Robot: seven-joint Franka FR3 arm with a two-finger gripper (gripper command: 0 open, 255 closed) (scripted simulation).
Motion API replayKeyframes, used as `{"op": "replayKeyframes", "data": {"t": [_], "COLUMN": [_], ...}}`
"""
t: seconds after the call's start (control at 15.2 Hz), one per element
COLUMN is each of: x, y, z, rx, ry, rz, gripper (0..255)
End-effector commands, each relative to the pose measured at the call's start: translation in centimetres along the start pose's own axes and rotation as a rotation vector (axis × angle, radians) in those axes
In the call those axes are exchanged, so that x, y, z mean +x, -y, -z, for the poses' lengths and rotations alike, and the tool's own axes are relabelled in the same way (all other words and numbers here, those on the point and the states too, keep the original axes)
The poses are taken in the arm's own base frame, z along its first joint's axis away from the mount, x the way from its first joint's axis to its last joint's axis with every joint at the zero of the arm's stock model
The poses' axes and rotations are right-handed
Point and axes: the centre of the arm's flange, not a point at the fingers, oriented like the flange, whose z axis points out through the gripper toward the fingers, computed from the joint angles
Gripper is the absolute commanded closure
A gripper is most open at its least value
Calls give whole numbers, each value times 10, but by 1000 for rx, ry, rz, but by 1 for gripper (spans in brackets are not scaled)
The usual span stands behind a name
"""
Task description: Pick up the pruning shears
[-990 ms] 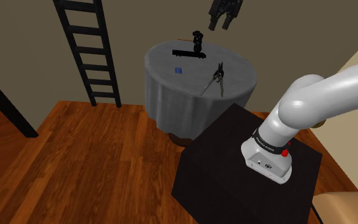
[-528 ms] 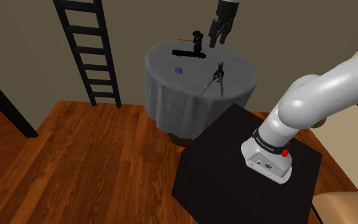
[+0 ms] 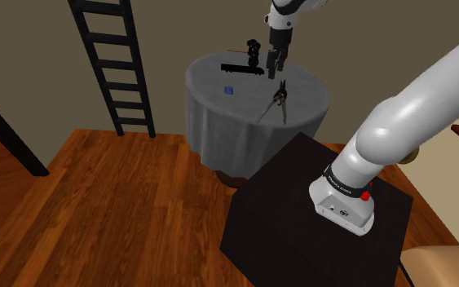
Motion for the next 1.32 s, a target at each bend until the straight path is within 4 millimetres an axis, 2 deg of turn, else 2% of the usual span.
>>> {"op": "replayKeyframes", "data": {"t": [0.0, 0.59, 0.66, 1.12, 1.25], "x": [9, 50, 50, 56, 56], "y": [-16, -80, -80, -81, -81], "z": [-19, -112, -113, -152, -152], "rx": [-14, -73, -73, -73, -73], "ry": [37, 198, 199, 199, 199], "rz": [37, 192, 193, 193, 193], "gripper": [0, 0, 0, 0, 0]}}
